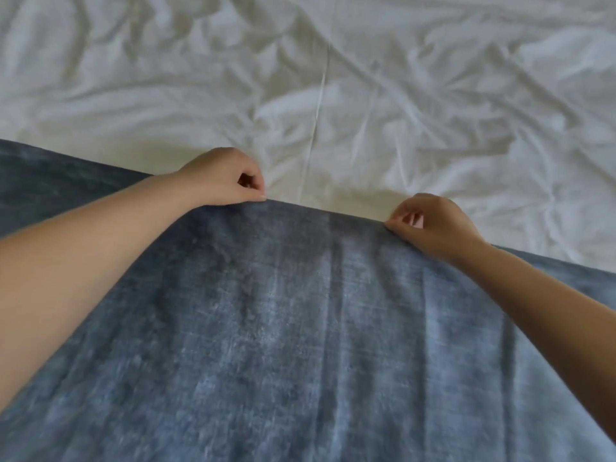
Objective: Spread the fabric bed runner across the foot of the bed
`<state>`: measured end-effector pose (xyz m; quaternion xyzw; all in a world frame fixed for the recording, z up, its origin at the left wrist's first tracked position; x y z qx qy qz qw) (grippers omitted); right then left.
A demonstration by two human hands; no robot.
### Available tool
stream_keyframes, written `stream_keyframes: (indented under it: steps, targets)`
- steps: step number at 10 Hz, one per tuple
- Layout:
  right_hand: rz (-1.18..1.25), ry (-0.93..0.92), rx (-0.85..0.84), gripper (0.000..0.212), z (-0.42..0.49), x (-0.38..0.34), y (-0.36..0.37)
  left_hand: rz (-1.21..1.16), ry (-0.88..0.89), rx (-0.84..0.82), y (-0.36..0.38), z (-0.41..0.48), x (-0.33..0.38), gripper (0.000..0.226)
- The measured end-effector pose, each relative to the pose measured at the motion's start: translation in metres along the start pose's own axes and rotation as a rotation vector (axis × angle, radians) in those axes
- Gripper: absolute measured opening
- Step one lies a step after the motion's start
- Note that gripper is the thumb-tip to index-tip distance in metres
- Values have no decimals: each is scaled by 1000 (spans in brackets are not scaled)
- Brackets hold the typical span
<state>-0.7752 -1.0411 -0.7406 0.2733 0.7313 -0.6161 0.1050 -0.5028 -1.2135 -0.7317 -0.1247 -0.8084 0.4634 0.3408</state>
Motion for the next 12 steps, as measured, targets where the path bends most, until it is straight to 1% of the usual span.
stream_keyframes:
  steps: [1, 3, 4, 5, 6, 7, 8, 9, 10, 11, 12]
  targets:
    - [-8, 1, -41, 12, 2, -1, 0, -31, 6, -47, 1, 5, -1, 9]
    - [-85, 74, -61, 15, 8, -3, 8, 22, 102, 93, 8, 2, -1, 7]
    - [-110, 122, -85, 17, 14, -15, 9, 44, 28, 63, -4, -4, -19, 29]
    - [-69, 81, -113, 20, 30, -47, 15, 42, -64, 14, -24, -13, -51, 15]
    - [-11, 12, -147, 20, 49, -94, 34, 48, -93, 7, -35, -29, -71, 11]
    - [47, -20, -161, 21, 63, -135, 53, 71, -67, 41, -37, -35, -79, 12]
    - [-4, -55, -158, 17, 69, -154, 65, 159, -33, 127, -35, -34, -77, 9]
    - [-140, -51, -112, 16, 71, -158, 71, 234, -51, 203, -30, -31, -75, 6]
    - [-221, -28, -103, 19, 68, -163, 76, 275, -92, 213, -29, -33, -68, 6]
    - [-200, -23, -98, 23, 61, -169, 62, 276, -110, 252, -45, -37, -53, 22]
    - [-201, 2, 69, 37, 57, -171, 23, 306, -80, 330, -71, -36, -24, 56]
Point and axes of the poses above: each hand's wrist, its own z-axis towards the middle knuckle, its own y-axis out of the palm, x = y × z, the point moved 4 cm from there along z, towards the middle knuckle
